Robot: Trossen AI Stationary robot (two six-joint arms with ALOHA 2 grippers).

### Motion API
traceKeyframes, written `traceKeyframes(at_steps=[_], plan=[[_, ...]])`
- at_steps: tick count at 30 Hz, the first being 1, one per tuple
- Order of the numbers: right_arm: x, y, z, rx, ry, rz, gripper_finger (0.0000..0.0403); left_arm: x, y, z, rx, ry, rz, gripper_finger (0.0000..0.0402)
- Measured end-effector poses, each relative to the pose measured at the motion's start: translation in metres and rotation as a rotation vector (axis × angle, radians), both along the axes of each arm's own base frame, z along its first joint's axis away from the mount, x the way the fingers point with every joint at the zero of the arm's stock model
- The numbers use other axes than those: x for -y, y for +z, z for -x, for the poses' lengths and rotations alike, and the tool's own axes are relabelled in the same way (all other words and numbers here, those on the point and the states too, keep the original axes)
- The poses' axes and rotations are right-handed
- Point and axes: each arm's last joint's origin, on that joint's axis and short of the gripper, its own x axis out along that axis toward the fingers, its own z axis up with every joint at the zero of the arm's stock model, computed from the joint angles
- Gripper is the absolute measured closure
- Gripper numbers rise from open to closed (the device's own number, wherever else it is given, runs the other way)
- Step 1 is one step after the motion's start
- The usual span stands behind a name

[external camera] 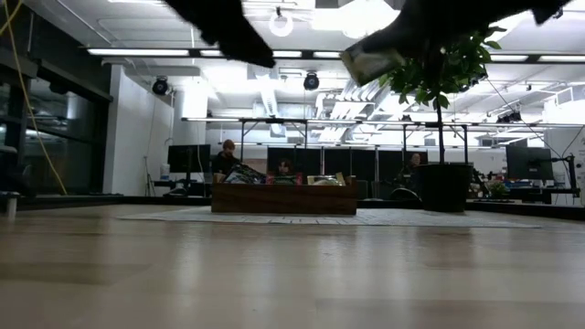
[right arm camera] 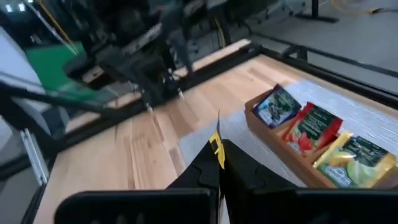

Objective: Pick & Place Tea
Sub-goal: Put the yellow tea bag into the right section of the wooden organizer

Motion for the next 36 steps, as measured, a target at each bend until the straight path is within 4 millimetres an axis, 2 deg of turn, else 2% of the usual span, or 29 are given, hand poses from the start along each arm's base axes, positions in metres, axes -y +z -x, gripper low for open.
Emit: traceKeyframes(at_steps=[7, 11, 16, 27, 36], plan=[[0.030, -0.029, -0.003, 0.109, -0.069, -0.029, 0.0403, 0.001, -0.043, 0.054, 0.276, 0.071, 0.205, 0.0202], [0.054, -0.045, -0.005, 0.135, -0.091, -0.078, 0.0403, 0.002, -0.057, 0.076, 0.430, 0.085, 0.284, 0.0202], [0.082, -0.063, -0.013, 0.125, -0.089, -0.138, 0.0402, 0.002, -0.065, 0.092, 0.566, 0.082, 0.328, 0.0202], [0.121, -0.095, -0.022, 0.107, -0.145, -0.190, 0.0402, 0.002, -0.063, 0.099, 0.634, 0.065, 0.341, 0.0202], [0.138, -0.103, -0.051, 0.071, -0.141, -0.168, 0.0402, 0.002, -0.063, 0.099, 0.634, 0.066, 0.341, 0.0202]])
